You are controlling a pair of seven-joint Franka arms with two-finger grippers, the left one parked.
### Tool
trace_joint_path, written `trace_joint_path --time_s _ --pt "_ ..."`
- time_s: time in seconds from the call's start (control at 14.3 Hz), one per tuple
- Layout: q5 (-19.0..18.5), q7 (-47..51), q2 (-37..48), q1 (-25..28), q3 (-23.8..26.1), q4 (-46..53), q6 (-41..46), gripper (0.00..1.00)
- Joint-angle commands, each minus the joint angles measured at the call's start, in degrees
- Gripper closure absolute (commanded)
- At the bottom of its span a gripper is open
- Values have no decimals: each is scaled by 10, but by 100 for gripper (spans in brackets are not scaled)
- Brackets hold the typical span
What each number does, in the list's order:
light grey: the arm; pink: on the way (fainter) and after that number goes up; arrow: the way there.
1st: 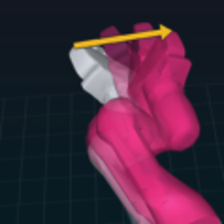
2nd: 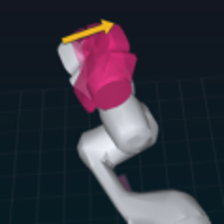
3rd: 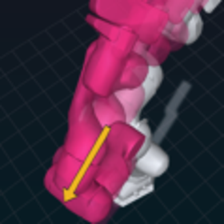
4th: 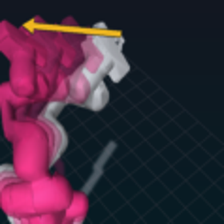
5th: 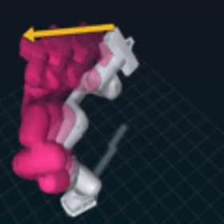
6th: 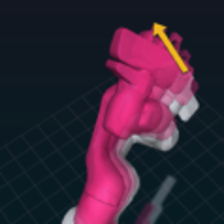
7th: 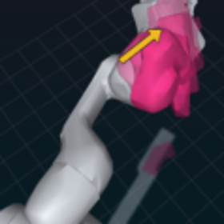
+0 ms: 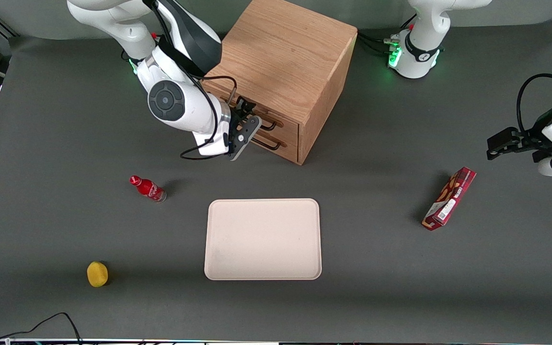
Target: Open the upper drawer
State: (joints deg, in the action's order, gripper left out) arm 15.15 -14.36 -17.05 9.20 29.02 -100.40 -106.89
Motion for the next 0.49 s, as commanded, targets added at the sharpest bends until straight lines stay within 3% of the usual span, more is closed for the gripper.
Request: trace_joint_path --time_s 0.0,0.42 --pt "-21 -1 -19 11 -3 15 11 0" --pt "-28 0 -30 15 -3 13 11 0"
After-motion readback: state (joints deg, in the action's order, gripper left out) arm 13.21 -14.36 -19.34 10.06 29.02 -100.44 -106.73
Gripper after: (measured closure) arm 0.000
